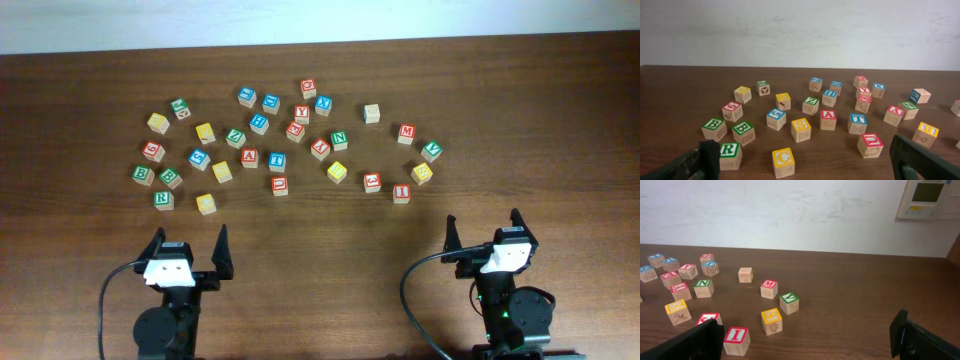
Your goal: Spell out ICRA
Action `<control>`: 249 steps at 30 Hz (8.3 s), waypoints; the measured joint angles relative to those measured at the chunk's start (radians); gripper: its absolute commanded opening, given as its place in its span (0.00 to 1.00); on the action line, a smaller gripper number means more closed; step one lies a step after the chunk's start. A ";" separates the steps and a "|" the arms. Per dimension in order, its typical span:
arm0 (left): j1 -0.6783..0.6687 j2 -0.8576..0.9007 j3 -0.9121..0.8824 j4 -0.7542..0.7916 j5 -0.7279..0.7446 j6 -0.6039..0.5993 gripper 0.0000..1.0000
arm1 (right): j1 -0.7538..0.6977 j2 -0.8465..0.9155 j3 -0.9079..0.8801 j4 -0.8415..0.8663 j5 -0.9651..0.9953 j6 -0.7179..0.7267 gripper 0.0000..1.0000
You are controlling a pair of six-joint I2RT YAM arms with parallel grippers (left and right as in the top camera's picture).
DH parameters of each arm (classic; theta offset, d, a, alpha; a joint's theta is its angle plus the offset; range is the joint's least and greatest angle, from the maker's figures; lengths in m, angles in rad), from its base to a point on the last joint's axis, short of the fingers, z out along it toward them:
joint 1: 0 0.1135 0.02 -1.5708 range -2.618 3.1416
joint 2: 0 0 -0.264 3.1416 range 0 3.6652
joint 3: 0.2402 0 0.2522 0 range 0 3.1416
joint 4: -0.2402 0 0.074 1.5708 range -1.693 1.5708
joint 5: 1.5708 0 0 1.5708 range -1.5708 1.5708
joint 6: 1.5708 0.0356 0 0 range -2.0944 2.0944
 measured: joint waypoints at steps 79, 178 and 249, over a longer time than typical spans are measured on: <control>0.002 0.046 0.000 0.020 0.214 -0.249 0.99 | 0.000 0.000 0.000 0.000 0.000 0.000 0.98; 0.002 0.054 -0.001 0.010 -0.101 -0.234 0.99 | 0.346 1.886 1.539 -1.187 -0.016 0.241 0.99; 0.002 0.054 -0.001 0.010 -0.102 -0.234 0.99 | 0.294 2.003 1.386 -0.832 0.011 0.312 0.34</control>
